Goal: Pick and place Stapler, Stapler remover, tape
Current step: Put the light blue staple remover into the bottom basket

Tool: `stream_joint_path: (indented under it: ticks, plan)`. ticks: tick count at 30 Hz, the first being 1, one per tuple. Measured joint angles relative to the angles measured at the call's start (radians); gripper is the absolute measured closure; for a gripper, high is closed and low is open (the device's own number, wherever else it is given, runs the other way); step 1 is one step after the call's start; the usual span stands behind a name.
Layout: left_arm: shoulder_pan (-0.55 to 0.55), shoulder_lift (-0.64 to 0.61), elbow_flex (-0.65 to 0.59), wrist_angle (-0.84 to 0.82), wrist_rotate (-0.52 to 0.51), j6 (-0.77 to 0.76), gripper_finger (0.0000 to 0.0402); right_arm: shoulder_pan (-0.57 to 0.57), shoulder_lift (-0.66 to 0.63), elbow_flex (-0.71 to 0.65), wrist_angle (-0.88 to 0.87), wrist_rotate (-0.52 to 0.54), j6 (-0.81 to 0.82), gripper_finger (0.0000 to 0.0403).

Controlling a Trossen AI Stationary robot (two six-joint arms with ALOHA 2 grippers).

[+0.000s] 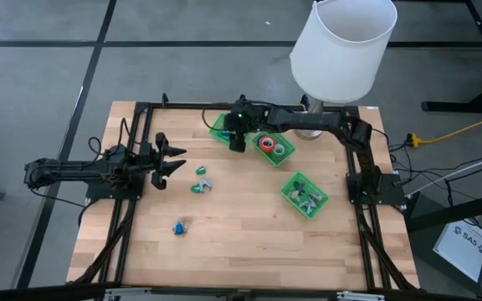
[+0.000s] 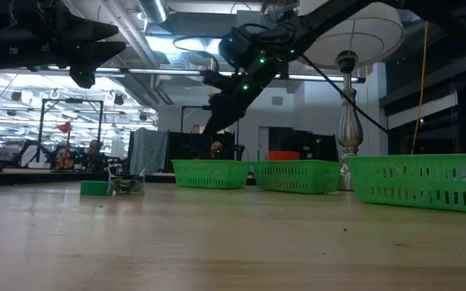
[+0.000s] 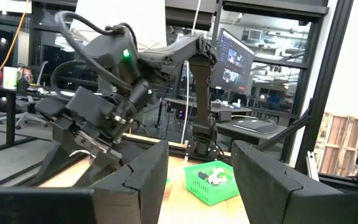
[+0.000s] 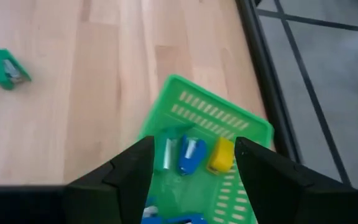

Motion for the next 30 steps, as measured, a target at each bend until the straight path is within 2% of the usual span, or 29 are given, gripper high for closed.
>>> stream_joint_path:
  ticks: [10,30]
  plan:
    - [0.0,0.0,0.0,0.0,0.0,0.0,0.0229,0.113,0.0,0.0,0.016,0.038,0.033,0.0173]
    - [0.0,0.0,0.0,0.0,0.0,0.0,0.0229,0.363,0.0,0.0,0.016,0.034,0.246,0.0173]
